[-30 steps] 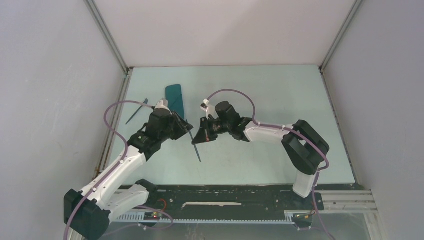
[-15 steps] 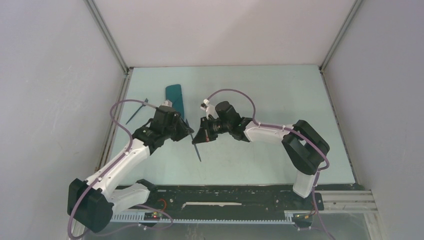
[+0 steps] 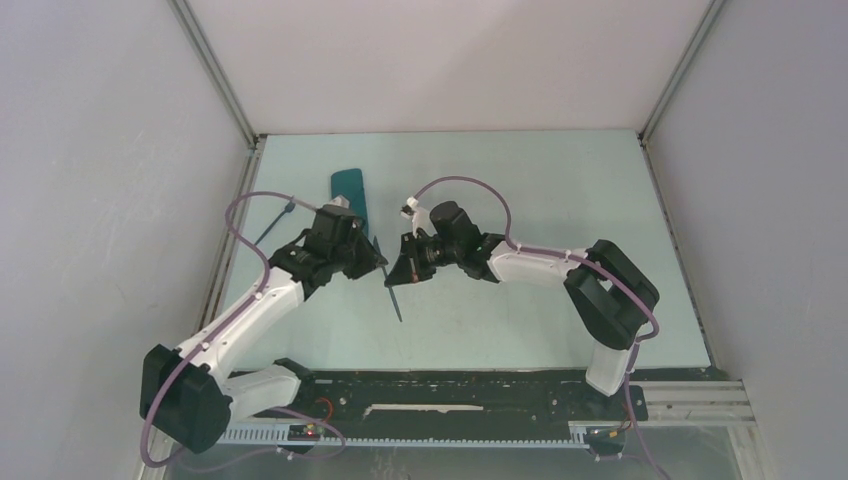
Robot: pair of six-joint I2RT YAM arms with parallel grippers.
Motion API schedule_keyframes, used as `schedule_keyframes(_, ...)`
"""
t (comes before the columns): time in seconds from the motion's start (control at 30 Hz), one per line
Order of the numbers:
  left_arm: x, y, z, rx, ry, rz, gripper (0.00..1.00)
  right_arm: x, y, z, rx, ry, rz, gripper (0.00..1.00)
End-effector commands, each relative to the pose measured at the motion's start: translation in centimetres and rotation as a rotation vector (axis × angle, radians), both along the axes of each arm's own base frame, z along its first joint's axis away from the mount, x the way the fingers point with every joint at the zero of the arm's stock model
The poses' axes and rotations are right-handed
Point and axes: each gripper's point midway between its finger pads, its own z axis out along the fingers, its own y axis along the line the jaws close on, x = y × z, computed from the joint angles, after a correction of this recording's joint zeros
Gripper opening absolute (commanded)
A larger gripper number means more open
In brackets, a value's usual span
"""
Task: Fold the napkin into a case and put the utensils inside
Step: Pass from the right arm to the left, then insert the knife into the folded napkin.
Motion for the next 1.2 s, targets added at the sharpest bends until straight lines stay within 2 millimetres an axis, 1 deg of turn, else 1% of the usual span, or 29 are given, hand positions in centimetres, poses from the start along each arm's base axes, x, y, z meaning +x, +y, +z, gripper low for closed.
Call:
schedule_keyframes(0.0,0.6,-0.4,1.3,-0.005,-0.026,-0.032,0.14,0.6,0.9,4.1,0.071,-0.104,0.014,0.00)
schedule_keyframes(0.03,0.6,-0.5,1.3,-0.004,-0.024,-0.037,0.12,0.6,0.9,4.0,0.070,-0.104,0.014,0.00)
schedule_keyframes(0.1,1.0,-0.6,1.3,0.005,-0.027,-0.044,0.02,0.7,1.0,4.1,0.065,-0.106,0.013,0.00)
schedule_keyframes(0.13,1.2,-0.5,1.4,0.015,-0.028,-0.050,0.00,0.8,1.0,4.0,0.056,-0.103,0.008,0.08)
schedule_keyframes(0.2,1.9,-0.2,1.6,0.036,-0.041,-0.065,0.00,1.3,0.6,3.7,0.031,-0.100,-0.018,0.30)
schedule_keyframes(0.27,3.4,1.3,1.9,0.095,-0.062,-0.048,0.00,2.3,-0.4,3.4,-0.007,-0.080,-0.059,0.91)
schedule_keyframes(0.3,4.5,2.5,2.0,0.133,-0.073,-0.036,0.00,2.7,-1.3,3.2,-0.030,-0.059,-0.085,0.98)
schedule_keyframes(0.33,5.6,3.6,2.3,0.163,-0.080,-0.027,0.00,3.3,-2.4,2.9,-0.052,-0.041,-0.115,0.99)
schedule_keyframes(0.43,9.5,7.5,3.0,0.306,-0.061,0.004,0.00,4.0,-5.6,2.3,-0.092,0.008,-0.164,1.00)
schedule_keyframes(0.47,11.1,8.8,2.4,0.359,-0.025,0.013,0.00,4.0,-6.5,2.0,-0.107,0.015,-0.176,1.00)
schedule_keyframes(0.57,15.6,11.6,2.7,0.469,-0.003,0.038,0.00,3.5,-9.0,1.1,-0.158,0.033,-0.201,1.00)
schedule_keyframes(0.6,17.5,12.3,3.4,0.491,-0.012,0.048,0.00,3.2,-9.7,0.8,-0.172,0.039,-0.205,1.00)
schedule_keyframes(0.67,20.4,13.7,3.2,0.520,0.003,0.074,0.00,2.6,-10.8,0.1,-0.197,0.050,-0.207,1.00)
schedule_keyframes(0.77,24.8,15.0,3.0,0.550,-0.022,0.106,0.00,1.9,-12.2,-1.2,-0.230,0.069,-0.215,1.00)
schedule_keyframes(0.87,28.7,15.4,3.2,0.572,-0.068,0.109,0.00,1.4,-13.5,-2.6,-0.253,0.106,-0.221,1.00)
schedule_keyframes(0.93,30.8,16.0,2.3,0.586,-0.071,0.122,0.00,1.3,-14.1,-3.1,-0.259,0.127,-0.227,0.99)
schedule_keyframes(1.03,32.9,16.5,1.7,0.527,-0.094,0.147,0.00,1.5,-14.8,-3.5,-0.263,0.142,-0.242,0.99)
schedule_keyframes(1.17,34.3,16.5,0.0,0.498,-0.110,0.164,0.00,2.0,-15.3,-3.1,-0.247,0.145,-0.256,0.99)
